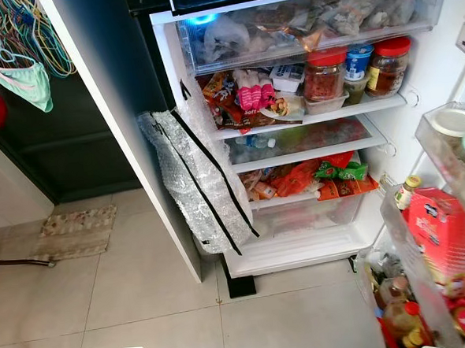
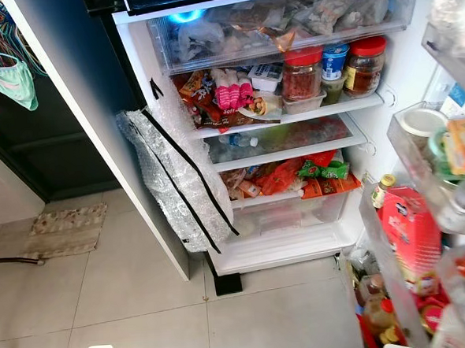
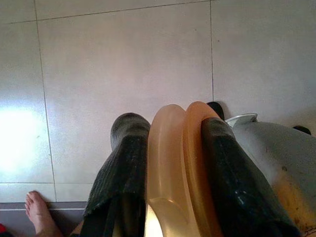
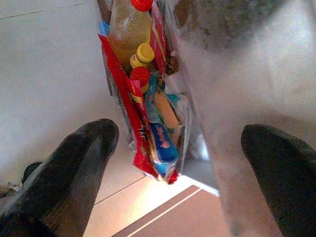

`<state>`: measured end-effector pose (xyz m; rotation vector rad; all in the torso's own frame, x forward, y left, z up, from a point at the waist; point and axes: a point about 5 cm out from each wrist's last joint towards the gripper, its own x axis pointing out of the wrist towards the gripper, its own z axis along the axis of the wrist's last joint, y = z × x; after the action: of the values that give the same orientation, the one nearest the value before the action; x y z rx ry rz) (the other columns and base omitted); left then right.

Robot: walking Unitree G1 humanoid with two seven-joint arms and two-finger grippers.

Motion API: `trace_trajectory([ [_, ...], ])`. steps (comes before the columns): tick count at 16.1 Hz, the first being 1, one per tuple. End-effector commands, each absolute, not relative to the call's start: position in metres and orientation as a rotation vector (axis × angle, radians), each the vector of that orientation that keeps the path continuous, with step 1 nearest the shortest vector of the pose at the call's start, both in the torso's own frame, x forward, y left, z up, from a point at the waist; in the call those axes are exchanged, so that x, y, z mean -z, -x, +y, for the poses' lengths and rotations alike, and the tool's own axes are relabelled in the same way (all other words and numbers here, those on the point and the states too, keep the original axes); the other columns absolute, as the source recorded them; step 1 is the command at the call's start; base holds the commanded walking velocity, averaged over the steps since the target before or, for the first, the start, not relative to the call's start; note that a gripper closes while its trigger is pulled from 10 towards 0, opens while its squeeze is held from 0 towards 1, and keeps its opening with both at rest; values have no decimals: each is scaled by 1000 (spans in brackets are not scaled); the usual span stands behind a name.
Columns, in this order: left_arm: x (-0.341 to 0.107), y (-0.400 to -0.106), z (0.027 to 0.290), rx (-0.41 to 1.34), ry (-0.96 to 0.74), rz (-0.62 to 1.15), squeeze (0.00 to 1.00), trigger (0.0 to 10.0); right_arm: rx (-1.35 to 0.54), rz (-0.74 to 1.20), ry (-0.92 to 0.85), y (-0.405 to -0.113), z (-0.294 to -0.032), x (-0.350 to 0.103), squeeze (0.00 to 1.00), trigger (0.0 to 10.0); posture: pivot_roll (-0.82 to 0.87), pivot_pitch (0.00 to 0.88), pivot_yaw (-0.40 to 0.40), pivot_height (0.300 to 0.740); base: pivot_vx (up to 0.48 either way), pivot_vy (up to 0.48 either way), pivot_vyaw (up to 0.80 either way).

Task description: Restocking fridge

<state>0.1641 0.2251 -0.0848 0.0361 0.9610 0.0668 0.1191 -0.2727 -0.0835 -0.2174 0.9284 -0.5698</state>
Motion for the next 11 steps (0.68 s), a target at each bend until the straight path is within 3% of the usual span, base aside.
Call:
trace_trajectory([
  [1, 87, -163, 219, -55, -6, 975, 0, 10000, 576, 928, 195, -118, -271, 84, 0, 10000, -61, 47, 72, 740, 0, 0, 0],
  [3, 86, -165, 219, -52, -6, 968, 0, 10000, 392, 966, -2, -125, -236, 95, 0, 10000, -56, 46, 75, 740, 0, 0, 0],
  [6, 83, -171, 218, -52, -3, 949, 0, 10000, 310, 984, -88, -130, -217, 99, 0, 10000, -45, 48, 68, 740, 0, 0, 0],
  [9, 86, -164, 218, -53, 0, 962, 0, 10000, 266, 987, -108, -134, -213, 98, 0, 10000, -49, 47, 52, 740, 0, 0, 0],
  [11, 85, -167, 220, -58, -1, 959, 0, 10000, 261, 989, -100, -133, -214, 99, 0, 10000, -48, 47, 47, 740, 0, -352, 0],
])
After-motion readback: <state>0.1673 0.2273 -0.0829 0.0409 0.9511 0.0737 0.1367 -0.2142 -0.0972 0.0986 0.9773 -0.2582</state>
